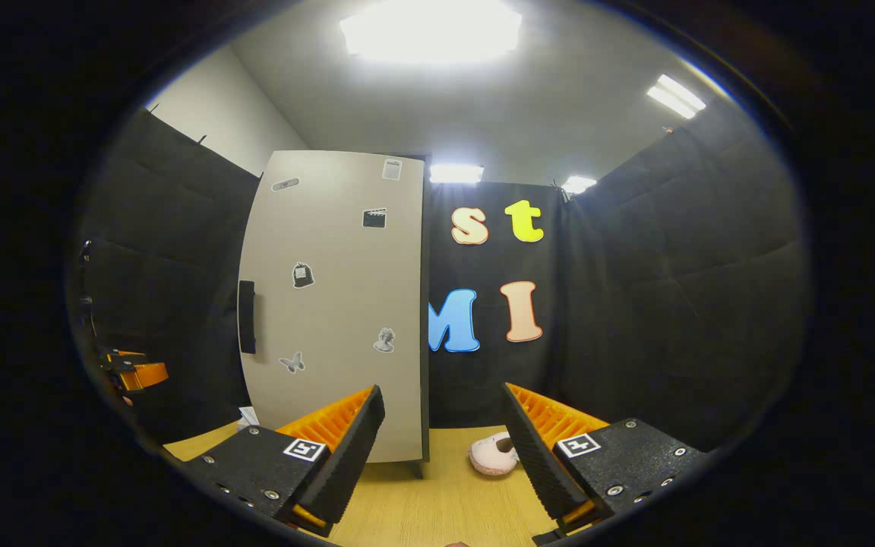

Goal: Open the cabinet door with the right hand, grasp the bottle in the cabinet with the left hand and place it on the coaster, then close the cabinet door with the right hand.

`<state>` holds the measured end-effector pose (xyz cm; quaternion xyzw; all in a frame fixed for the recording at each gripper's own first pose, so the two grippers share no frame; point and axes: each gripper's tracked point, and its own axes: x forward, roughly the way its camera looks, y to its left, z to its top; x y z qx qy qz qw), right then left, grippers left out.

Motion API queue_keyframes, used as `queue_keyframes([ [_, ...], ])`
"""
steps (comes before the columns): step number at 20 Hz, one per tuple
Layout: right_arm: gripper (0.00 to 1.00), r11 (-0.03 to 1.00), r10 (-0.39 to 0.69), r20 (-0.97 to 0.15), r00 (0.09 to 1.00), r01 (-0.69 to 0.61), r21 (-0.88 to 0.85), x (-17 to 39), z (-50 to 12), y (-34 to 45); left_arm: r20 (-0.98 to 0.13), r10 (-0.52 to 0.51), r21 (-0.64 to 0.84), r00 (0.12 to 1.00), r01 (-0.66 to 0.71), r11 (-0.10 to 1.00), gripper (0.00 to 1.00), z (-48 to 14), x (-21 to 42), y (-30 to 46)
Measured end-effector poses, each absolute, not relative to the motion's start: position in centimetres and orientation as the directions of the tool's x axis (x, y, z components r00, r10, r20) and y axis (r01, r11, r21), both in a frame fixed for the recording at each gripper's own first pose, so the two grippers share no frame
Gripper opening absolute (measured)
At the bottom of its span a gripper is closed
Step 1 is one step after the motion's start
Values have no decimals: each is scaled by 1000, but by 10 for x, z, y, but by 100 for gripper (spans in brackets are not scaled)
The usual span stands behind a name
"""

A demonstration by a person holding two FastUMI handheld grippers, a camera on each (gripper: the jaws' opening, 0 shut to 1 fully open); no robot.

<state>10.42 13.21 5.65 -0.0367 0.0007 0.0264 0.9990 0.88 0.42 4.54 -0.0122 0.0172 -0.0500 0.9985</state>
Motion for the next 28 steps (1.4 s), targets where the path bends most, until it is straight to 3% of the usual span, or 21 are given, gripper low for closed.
queue_keyframes([
  [4, 95, 999, 35, -31, 999, -36, -39, 103, 39, 116, -22, -88, -16, 996, 87, 996, 91, 59, 6, 0],
  [5, 94, 999, 30, -34, 999, -31, -26, 104, 38, 112, -18, -85, -8, 996, 84, 996, 87, 62, 6, 0],
  [7, 94, 1000, 26, -33, 999, -27, -5, 106, 38, 109, -11, -80, 6, 997, 80, 997, 91, 68, 7, 2],
  [8, 94, 1000, 25, -31, 999, -25, 0, 108, 37, 108, -6, -78, 9, 997, 78, 997, 87, 71, 6, 3],
  [11, 94, 1000, 24, -29, 999, -25, -2, 106, 40, 110, 6, -74, 11, 997, 74, 997, 87, 76, 6, 3],
  [12, 94, 1000, 26, -30, 999, -26, -5, 107, 39, 110, 8, -71, 12, 997, 71, 997, 91, 78, 5, 4],
  [24, 95, 999, 22, -30, 999, -23, -26, 113, 42, 120, 13, -46, 6, 999, 46, 999, 91, 76, 6, 18],
  [25, 95, 999, 21, -31, 999, -22, -32, 112, 42, 121, 15, -47, 8, 999, 46, 999, 87, 77, 7, 18],
  [27, 95, 999, 25, -28, 999, -26, -40, 113, 42, 124, 18, -48, 11, 999, 48, 999, 91, 77, 7, 18],
  [28, 91, 999, 24, -25, 999, -25, -44, 113, 43, 125, 18, -51, 12, 999, 51, 999, 87, 77, 8, 17],
])
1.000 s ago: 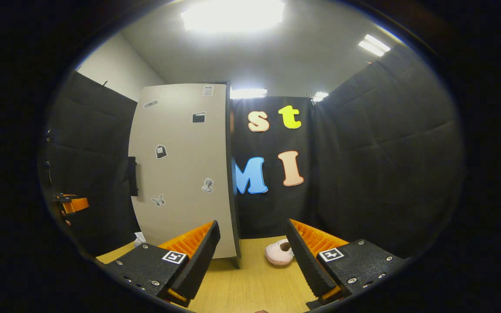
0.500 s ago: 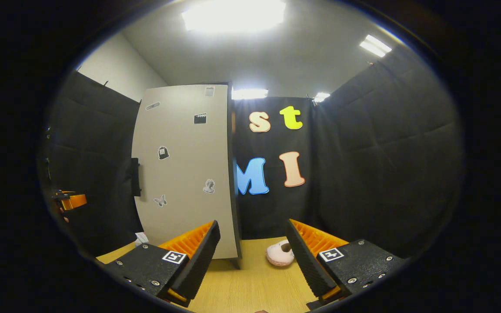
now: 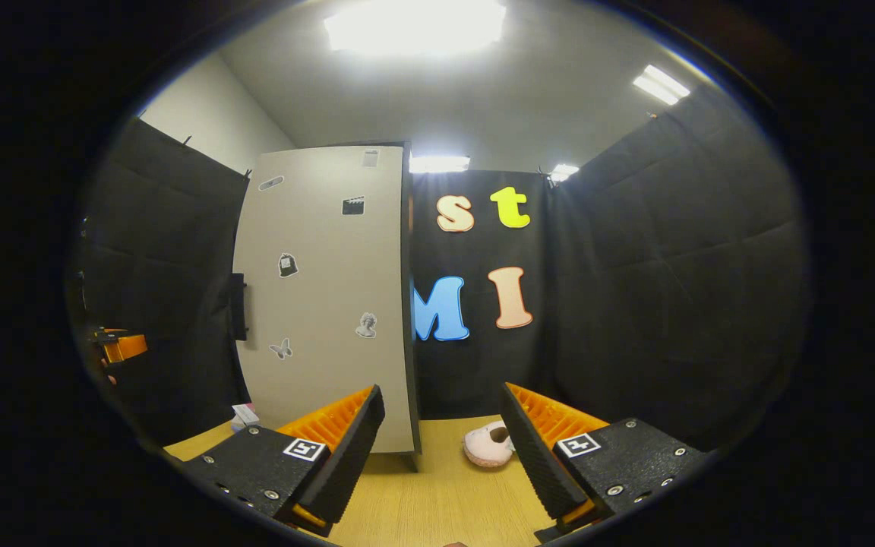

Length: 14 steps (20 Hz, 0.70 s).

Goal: Open the cabinet door with the right hand, grasp the bottle in the cabinet with the left hand and place it on the coaster, then close the cabinet door with the right hand.

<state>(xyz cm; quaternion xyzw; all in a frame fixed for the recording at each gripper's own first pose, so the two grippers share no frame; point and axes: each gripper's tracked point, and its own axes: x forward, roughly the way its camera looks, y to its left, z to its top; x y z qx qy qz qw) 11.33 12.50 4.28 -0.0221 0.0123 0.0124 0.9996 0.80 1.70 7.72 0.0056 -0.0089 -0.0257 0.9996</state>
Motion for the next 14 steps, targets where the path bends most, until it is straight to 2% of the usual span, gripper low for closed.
queue_keyframes([
  [1, 94, 999, 19, -23, 1000, -20, -46, 113, 43, 124, 17, -55, 11, 998, 55, 998, 87, 77, 9, 16],
  [3, 94, 999, 14, -21, 1000, -15, -38, 115, 43, 125, 16, -57, 6, 998, 57, 998, 87, 77, 9, 15],
  [4, 94, 999, 17, -26, 1000, -18, -30, 116, 41, 126, 16, -60, 5, 998, 60, 998, 91, 77, 9, 14],
  [7, 95, 1000, 15, -33, 999, -16, -22, 117, 40, 126, 15, -59, 9, 998, 59, 998, 91, 77, 10, 15],
  [8, 94, 1000, 16, -34, 999, -16, -22, 118, 39, 126, 14, -59, 8, 998, 59, 998, 87, 77, 10, 15],
  [10, 94, 1000, 13, -34, 999, -14, -24, 120, 40, 126, 12, -59, 4, 998, 59, 998, 87, 78, 11, 15],
  [11, 94, 1000, 15, -35, 999, -16, -24, 120, 40, 127, 11, -59, 2, 998, 59, 998, 91, 78, 11, 15],
  [14, 94, 1000, 17, -29, 999, -17, -20, 122, 43, 128, 10, -67, 3, 998, 67, 998, 91, 77, 12, 14],
])
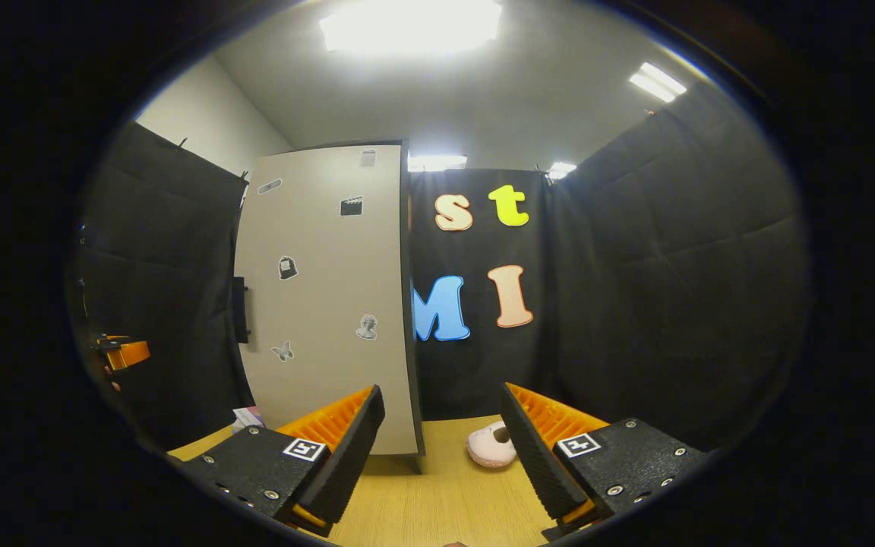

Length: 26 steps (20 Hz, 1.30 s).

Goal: Open the cabinet door with the right hand, grasp the bottle in the cabinet with the left hand and place it on the coaster, then close the cabinet door with the right hand.

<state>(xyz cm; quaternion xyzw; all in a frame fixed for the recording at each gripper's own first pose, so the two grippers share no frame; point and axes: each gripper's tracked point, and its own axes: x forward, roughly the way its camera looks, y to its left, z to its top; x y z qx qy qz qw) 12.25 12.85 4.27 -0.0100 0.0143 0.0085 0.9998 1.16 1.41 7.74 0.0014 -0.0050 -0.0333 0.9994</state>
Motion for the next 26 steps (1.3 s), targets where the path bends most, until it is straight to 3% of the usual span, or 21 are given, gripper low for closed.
queue_keyframes([
  [2, 94, 999, 25, -41, 999, -26, -30, 125, 41, 131, 6, -81, 16, 997, 81, 997, 91, 78, 13, 10],
  [3, 91, 999, 21, -37, 999, -23, -36, 126, 43, 131, 7, -87, 18, 996, 86, 996, 86, 80, 15, 10],
  [5, 94, 999, 26, -31, 999, -27, -30, 126, 45, 135, 15, -90, 8, 996, 90, 996, 86, 82, 16, 9],
  [6, 95, 999, 30, -30, 999, -31, -28, 126, 44, 138, 18, -91, 3, 996, 91, 996, 91, 83, 17, 8],
  [17, 94, 999, 26, -25, 999, -27, -38, 127, 45, 143, 10, -76, 5, 997, 76, 997, 91, 79, 12, 24],
  [18, 95, 999, 26, -25, 999, -27, -38, 128, 44, 144, 9, -75, 7, 997, 75, 997, 87, 79, 12, 24],
  [24, 94, 999, 25, -33, 999, -25, -28, 131, 39, 145, 2, -74, 6, 997, 74, 997, 87, 77, 10, 27],
  [26, 94, 999, 24, -33, 999, -25, -26, 131, 39, 146, 4, -70, 5, 998, 70, 998, 91, 77, 8, 30],
])
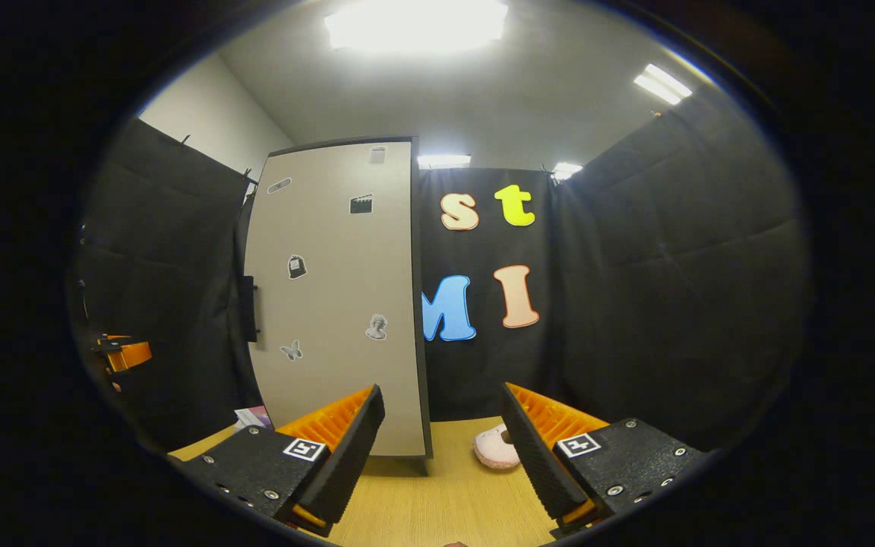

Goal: Open the cabinet door with the right hand, grasp the bottle in the cabinet with the left hand and place it on the coaster, then close the cabinet door with the right hand.

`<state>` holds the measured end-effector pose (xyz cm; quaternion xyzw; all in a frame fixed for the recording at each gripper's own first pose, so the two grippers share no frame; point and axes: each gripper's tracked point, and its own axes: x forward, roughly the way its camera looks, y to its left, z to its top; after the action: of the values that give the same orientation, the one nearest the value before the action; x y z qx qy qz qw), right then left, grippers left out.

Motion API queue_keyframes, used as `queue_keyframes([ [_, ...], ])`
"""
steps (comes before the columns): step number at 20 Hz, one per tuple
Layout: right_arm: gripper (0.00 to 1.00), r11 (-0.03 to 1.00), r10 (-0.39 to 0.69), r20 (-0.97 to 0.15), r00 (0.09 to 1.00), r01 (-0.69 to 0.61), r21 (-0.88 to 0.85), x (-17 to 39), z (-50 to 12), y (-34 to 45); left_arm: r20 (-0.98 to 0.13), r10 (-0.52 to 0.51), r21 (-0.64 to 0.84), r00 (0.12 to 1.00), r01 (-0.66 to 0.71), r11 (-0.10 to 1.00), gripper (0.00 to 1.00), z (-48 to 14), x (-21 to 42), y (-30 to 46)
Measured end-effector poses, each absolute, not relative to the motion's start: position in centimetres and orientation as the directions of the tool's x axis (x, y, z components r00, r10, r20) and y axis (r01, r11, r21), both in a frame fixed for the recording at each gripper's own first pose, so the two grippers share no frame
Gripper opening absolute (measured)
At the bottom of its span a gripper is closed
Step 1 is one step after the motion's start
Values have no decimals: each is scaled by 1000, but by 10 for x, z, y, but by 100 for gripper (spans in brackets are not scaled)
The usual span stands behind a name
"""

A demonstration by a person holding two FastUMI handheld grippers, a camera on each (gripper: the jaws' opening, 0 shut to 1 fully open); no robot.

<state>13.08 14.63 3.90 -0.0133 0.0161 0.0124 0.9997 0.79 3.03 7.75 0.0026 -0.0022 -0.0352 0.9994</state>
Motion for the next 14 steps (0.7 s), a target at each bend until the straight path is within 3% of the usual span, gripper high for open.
queue_keyframes([
  [7, 95, 999, 24, -27, 999, -25, -25, 126, 40, 149, 9, -68, 19, 998, 68, 998, 91, 77, 3, 35],
  [8, 94, 999, 25, -27, 999, -26, -24, 126, 40, 150, 10, -67, 20, 998, 67, 998, 87, 77, 3, 37],
  [9, 94, 999, 25, -26, 999, -26, -24, 125, 39, 151, 12, -66, 19, 998, 66, 998, 91, 77, 2, 37],
  [11, 94, 999, 25, -22, 999, -25, -24, 124, 40, 152, 11, -66, 16, 998, 66, 998, 87, 78, 1, 39],
  [14, 94, 1000, 22, -17, 1000, -23, -14, 122, 40, 153, 14, -62, 15, 998, 62, 998, 91, 78, 0, 40],
])
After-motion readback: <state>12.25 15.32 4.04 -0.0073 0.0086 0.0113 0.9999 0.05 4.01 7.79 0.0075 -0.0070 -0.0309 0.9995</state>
